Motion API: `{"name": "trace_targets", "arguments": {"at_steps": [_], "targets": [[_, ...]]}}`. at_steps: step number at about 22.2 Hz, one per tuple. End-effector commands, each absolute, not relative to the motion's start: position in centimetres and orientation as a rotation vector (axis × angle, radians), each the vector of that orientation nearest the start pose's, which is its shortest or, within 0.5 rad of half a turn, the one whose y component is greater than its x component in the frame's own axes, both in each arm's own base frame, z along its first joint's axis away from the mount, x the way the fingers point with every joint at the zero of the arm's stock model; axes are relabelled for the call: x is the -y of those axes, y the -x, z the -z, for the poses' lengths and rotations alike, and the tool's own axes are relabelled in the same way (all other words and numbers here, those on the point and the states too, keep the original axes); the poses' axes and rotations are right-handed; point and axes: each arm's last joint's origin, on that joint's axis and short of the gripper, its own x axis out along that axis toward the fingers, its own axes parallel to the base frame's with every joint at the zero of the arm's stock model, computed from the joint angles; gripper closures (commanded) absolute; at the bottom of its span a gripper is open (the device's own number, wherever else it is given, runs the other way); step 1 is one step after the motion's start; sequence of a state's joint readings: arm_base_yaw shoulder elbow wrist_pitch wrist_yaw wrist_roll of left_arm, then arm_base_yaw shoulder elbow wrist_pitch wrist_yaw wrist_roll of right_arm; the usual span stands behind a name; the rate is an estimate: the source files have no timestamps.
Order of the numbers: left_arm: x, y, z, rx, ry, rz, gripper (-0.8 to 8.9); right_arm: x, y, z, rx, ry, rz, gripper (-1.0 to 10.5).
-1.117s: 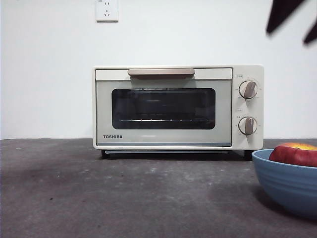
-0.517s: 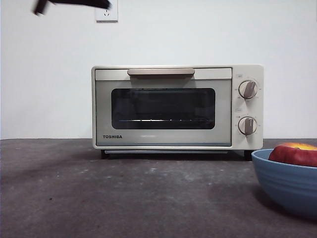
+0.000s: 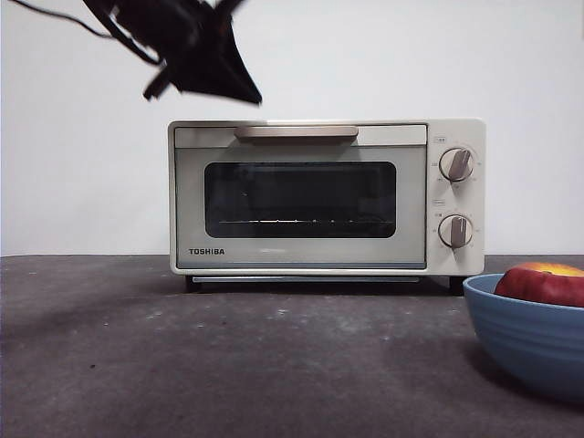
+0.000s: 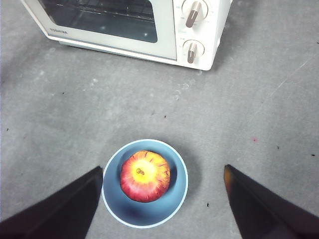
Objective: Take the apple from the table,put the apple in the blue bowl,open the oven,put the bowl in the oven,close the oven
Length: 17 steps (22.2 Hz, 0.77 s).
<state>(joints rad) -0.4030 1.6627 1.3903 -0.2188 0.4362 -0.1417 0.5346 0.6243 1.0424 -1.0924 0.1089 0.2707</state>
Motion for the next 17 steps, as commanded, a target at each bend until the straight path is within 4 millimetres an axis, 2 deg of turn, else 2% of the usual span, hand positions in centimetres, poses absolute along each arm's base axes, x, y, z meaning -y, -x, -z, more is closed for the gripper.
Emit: {"name": "trace_targets", "arguments": {"at_steps": [1, 10, 17], "targets": [[17.0, -35.4, -31.0, -0.524, 0.107, 0.79, 8.07, -3.9, -7.2, -35.5, -0.685, -0.057, -0.313, 5.6], [18.5, -36.0, -29.1, -0.551, 0.073, 0.762, 8.07, -3.9, -7.2, -35.5, -0.682, -0.052, -0.296, 5.6], [19.8, -34.3, -27.8, -0.709, 0.024, 0.797, 8.07, -3.8, -7.2, -35.4, -0.694, -0.055, -0.291, 5.7]]}}
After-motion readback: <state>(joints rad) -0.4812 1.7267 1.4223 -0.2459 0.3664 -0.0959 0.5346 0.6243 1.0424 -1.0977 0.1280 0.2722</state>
